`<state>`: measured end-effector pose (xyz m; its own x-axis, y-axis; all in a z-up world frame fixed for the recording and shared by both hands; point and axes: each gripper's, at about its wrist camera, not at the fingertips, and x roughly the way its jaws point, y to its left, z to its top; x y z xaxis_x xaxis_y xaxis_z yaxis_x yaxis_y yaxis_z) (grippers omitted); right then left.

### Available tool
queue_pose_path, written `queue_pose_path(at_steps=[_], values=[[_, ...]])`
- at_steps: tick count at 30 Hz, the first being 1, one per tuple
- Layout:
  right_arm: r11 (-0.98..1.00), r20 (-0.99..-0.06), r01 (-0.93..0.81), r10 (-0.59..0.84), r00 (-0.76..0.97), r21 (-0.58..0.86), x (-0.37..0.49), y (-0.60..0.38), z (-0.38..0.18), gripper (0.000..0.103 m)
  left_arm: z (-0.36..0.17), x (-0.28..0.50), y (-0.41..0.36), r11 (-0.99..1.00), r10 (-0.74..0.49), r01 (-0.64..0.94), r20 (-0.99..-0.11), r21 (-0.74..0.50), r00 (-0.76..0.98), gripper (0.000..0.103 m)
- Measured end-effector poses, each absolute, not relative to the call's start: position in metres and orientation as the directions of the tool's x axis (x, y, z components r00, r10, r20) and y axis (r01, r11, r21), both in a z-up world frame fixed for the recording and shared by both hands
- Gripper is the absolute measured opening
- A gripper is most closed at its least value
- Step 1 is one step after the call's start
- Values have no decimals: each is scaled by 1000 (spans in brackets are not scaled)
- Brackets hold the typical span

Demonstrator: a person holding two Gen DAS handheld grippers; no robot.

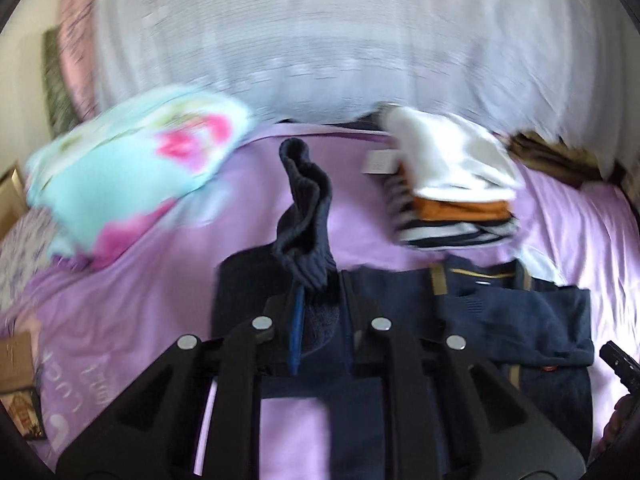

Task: Fold small clothes
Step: 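Grasp the other sleeve cuff with the left gripper and fold it across the body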

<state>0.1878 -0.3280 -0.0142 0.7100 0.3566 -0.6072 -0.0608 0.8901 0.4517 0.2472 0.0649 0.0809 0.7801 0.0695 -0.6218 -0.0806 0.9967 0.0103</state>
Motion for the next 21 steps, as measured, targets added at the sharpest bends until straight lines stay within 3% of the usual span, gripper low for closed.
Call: queue_pose_path(at_steps=[8, 16, 19, 20, 21], values=[[812, -562, -17, 419, 713, 583, 187, -357, -14, 78, 65, 265, -77, 988, -33, 122, -635, 98, 772, 10], [795, -547, -7, 424, 722, 606, 186, -365, -11, 78, 4, 260, -159, 951, -79, 267, -714, 155, 695, 14], [798, -547, -17, 428, 719, 602, 186, -362, -12, 78, -6, 252, -155, 945, -96, 293, -737, 143, 669, 44], [799, -545, -22, 430, 720, 601, 186, -362, -13, 78, -4, 249, -151, 946, -92, 288, -731, 147, 676, 66], [801, -541, -30, 431, 722, 598, 186, -361, -13, 78, 2, 241, -143, 948, -95, 282, -714, 147, 693, 82]])
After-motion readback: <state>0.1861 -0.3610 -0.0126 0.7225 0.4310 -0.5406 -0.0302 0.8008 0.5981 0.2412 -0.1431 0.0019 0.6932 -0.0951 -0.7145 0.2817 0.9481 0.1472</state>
